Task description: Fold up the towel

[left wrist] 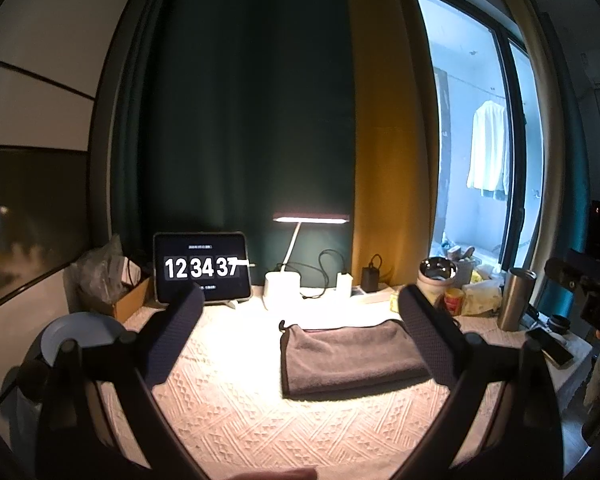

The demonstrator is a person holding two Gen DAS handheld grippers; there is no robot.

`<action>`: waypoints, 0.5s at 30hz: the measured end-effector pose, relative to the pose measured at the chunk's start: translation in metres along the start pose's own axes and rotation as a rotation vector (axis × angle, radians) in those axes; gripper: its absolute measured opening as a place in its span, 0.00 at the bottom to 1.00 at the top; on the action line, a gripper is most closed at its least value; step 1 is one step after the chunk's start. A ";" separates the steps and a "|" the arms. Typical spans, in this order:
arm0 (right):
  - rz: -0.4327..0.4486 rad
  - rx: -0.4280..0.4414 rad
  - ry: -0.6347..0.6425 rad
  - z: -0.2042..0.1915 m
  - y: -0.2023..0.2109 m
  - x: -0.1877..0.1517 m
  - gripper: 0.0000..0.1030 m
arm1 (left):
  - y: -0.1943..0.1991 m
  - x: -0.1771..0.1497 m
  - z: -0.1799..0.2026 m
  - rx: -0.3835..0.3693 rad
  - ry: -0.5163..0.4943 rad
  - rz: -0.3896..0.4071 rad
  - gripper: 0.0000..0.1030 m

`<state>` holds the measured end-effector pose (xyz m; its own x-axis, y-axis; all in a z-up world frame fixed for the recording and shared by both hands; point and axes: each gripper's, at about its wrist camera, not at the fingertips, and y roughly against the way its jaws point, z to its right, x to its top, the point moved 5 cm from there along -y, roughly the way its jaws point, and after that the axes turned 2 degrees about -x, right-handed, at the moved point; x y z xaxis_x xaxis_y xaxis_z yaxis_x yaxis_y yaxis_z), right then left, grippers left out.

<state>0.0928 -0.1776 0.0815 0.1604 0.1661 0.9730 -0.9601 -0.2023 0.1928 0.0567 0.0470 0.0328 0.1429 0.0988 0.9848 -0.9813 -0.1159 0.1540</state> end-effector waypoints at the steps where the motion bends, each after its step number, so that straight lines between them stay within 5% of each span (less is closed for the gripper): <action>1: -0.001 0.000 0.000 0.000 -0.001 0.000 0.59 | 0.000 0.000 0.000 -0.001 0.000 0.000 0.96; 15: -0.005 0.000 -0.003 0.001 -0.002 -0.001 0.59 | 0.000 -0.001 0.003 -0.008 0.003 -0.005 0.96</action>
<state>0.0952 -0.1783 0.0803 0.1655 0.1643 0.9724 -0.9594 -0.2015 0.1973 0.0573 0.0443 0.0317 0.1470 0.1025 0.9838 -0.9815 -0.1079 0.1579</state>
